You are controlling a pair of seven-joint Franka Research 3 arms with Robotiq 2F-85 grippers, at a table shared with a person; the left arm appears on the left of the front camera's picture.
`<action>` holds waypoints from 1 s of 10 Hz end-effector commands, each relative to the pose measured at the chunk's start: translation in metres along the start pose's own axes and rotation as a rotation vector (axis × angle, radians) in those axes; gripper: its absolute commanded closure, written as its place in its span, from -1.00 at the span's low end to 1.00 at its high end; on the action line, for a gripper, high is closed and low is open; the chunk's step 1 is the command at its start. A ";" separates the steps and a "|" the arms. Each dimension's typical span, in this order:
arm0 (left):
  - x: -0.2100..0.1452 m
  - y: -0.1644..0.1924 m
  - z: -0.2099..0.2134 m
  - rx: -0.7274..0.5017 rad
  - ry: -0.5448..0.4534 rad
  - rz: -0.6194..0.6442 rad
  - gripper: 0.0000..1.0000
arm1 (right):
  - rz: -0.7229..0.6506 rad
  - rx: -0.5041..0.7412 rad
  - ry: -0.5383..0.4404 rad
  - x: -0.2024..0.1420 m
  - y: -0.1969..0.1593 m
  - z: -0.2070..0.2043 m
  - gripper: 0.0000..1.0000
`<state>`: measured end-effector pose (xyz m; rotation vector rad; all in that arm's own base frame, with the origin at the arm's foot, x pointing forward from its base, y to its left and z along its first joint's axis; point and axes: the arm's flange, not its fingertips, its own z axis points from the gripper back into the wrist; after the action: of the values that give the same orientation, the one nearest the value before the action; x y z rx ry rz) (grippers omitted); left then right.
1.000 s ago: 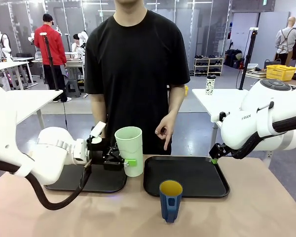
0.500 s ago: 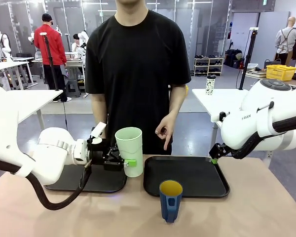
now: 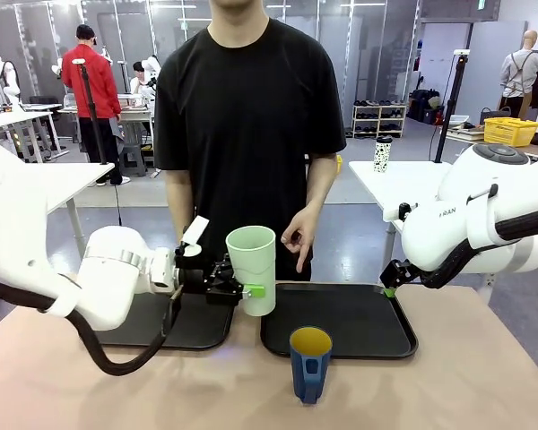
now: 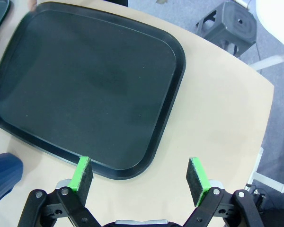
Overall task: Sort and store the cups by type.
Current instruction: Place the picked Reusable plastic cup into the Flat Tray indicated by the person.
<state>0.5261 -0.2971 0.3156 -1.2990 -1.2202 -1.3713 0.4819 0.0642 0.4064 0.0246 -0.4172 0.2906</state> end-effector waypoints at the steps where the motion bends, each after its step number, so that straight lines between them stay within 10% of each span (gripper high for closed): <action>1: -0.006 0.024 -0.022 0.021 -0.015 0.006 -0.68 | -0.002 0.001 -0.004 -0.001 -0.001 0.000 -1.00; 10: -0.060 0.058 -0.072 0.033 -0.016 0.052 -0.68 | -0.002 0.001 -0.004 -0.001 -0.001 0.000 -1.00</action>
<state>0.5685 -0.3661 0.2640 -1.3173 -1.2111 -1.3391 0.4819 0.0642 0.4064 0.0245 -0.4172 0.2907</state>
